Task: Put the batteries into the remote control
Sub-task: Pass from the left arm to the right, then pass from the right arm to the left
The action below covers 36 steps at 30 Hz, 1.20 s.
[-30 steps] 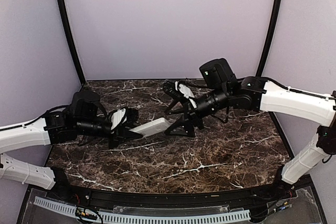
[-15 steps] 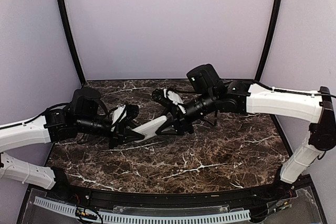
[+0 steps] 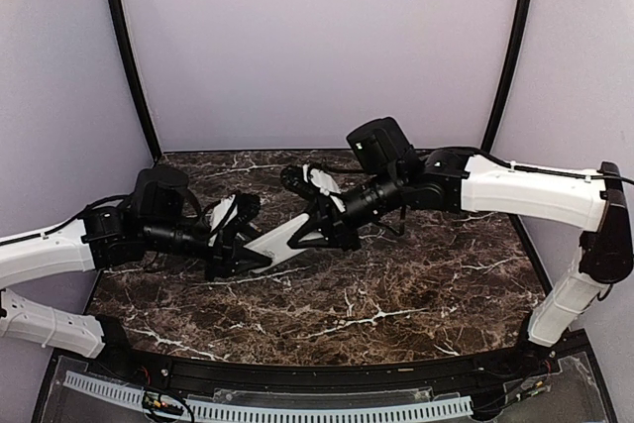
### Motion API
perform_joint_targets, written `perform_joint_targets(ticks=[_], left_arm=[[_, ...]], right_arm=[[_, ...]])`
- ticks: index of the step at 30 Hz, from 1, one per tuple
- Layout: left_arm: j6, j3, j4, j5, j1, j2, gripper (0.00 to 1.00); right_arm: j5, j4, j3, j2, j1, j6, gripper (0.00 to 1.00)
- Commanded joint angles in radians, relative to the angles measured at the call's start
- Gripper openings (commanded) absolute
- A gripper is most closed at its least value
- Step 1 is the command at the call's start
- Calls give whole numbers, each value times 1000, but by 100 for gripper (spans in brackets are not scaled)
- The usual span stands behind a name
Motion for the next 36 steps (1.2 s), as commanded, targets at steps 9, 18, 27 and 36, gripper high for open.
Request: perform_joint_targets(ticks=[9, 18, 27, 36], left_arm=[[337, -157, 284, -398, -74, -122, 85], [423, -166, 361, -520, -110, -60, 87], [408, -163, 396, -534, -123, -35, 55], [313, -144, 331, -505, -124, -91, 0]], right_arm=[[-46, 77, 58, 30, -70, 471, 0], [-106, 205, 38, 69, -82, 743, 0], [-100, 213, 34, 82, -82, 759, 0], [30, 88, 67, 53, -93, 679, 39]])
